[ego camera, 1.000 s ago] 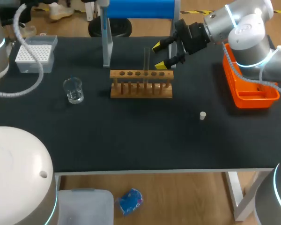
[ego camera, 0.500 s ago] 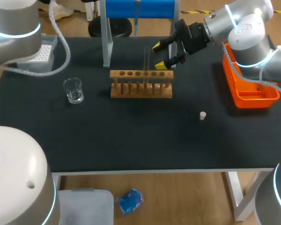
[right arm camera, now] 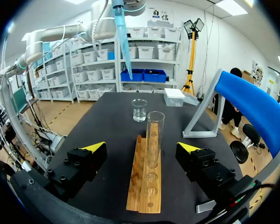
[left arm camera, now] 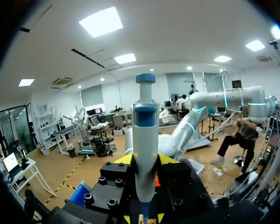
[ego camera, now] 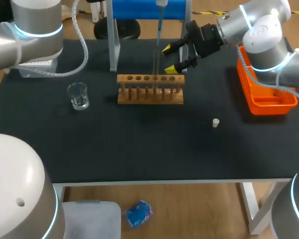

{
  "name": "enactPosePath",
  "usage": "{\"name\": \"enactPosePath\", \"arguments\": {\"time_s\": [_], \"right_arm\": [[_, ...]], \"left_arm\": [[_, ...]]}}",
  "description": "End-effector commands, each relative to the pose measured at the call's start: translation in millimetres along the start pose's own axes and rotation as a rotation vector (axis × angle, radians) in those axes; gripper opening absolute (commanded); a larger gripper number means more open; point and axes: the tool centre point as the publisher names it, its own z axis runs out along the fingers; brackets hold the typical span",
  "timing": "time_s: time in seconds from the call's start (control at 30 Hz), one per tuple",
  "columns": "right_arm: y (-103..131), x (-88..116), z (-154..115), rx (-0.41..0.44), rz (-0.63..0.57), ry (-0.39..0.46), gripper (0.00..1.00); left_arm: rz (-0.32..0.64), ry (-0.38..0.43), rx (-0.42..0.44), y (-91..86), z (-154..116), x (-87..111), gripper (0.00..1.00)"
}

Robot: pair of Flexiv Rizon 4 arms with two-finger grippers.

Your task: Invert the test tube, pick up the pipette, mount the tip to pipette, aspirate from beaker and dispense into the tube, eject the tip, return the pipette, and cap with the stopper.

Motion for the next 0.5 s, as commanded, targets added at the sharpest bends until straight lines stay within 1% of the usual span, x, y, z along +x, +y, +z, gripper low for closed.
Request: {"name": "enactPosePath", "arguments": {"time_s": [0.03,0.5], "right_arm": [[0,-1,0,0.001,0.0,0.002,1.0],[0,-1,0,0.001,0.0,0.002,1.0]], "left_arm": [[-0.006,0.019,0.002,5.5,1,-8.7,0.0],[-0.041,0.018,0.01,25.6,5,-21.8,0.0]]}}
